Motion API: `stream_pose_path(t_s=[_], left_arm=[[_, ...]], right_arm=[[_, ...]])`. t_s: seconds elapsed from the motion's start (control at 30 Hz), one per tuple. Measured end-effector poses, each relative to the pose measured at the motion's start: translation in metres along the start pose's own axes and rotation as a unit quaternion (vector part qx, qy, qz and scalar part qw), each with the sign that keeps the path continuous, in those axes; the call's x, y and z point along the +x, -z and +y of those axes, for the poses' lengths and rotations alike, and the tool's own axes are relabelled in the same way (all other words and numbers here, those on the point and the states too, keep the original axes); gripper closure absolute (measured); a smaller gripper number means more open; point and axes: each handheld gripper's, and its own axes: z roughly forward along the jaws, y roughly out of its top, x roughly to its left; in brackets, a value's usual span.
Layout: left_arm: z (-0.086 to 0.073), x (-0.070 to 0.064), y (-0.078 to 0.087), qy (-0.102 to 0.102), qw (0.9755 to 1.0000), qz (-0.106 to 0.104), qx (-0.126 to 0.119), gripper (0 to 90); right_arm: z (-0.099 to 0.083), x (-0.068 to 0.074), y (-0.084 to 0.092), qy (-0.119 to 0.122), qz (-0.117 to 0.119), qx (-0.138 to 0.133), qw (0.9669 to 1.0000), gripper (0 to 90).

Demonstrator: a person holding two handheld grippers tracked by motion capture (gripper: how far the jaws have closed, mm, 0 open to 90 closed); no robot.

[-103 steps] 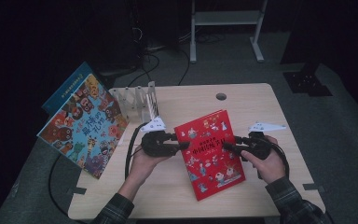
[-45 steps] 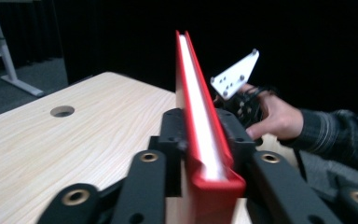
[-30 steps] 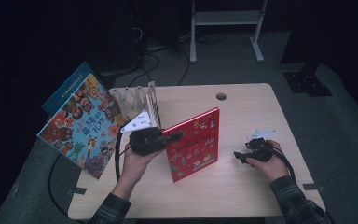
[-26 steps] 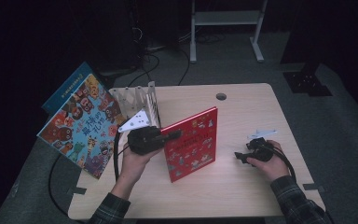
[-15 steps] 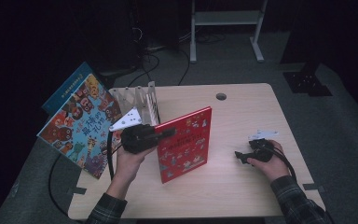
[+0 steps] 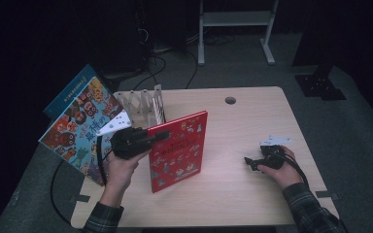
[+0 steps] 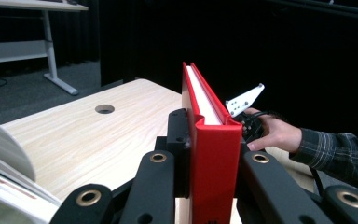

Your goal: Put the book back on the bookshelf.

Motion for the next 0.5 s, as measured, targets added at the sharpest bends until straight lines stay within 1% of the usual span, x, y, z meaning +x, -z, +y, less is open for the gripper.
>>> stream_pose_path(t_s=[0.3,0.5], left_arm=[[0.004,0.005,0.026,0.011,0.9998,0.007,-0.013,79.4],[0.004,0.011,0.044,0.014,0.9994,0.024,-0.02,79.4]], right_arm=[[0.0,0.0,0.0,0.0,0.0,0.0,1.0,13.7],[0.0,0.0,0.0,-0.001,-0.001,0.0,1.0,13.7]])
